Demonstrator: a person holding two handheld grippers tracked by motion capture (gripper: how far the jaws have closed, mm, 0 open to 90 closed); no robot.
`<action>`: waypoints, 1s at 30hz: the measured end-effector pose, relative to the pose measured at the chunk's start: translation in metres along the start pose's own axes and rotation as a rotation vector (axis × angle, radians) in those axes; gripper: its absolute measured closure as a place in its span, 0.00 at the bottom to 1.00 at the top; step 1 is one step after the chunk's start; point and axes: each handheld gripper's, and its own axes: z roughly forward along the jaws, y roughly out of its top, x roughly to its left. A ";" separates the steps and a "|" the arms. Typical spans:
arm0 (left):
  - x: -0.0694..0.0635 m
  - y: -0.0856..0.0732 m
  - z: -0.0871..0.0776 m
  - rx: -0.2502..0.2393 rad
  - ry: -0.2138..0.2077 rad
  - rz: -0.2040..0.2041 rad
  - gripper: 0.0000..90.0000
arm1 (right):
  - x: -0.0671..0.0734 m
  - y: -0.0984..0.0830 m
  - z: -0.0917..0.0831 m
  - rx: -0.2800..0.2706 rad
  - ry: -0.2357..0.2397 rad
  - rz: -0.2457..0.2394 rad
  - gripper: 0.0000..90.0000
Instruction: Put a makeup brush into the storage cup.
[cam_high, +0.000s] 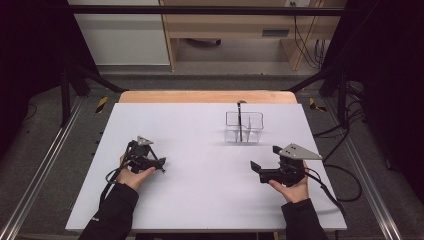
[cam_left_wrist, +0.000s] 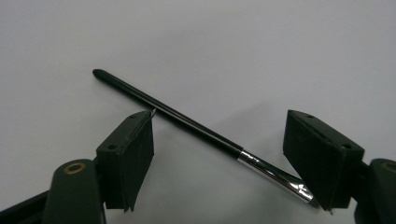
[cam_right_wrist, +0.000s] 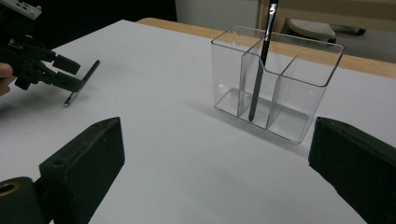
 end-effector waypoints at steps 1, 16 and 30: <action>-0.001 0.000 0.001 -0.001 -0.002 -0.003 0.28 | 0.000 0.000 0.000 0.000 -0.001 0.000 0.05; -0.006 -0.003 0.003 0.005 -0.006 -0.022 0.44 | 0.000 0.000 -0.001 -0.001 -0.005 0.000 0.05; -0.008 -0.006 0.000 0.008 0.031 -0.042 0.58 | 0.000 0.000 -0.001 0.001 -0.005 0.000 0.05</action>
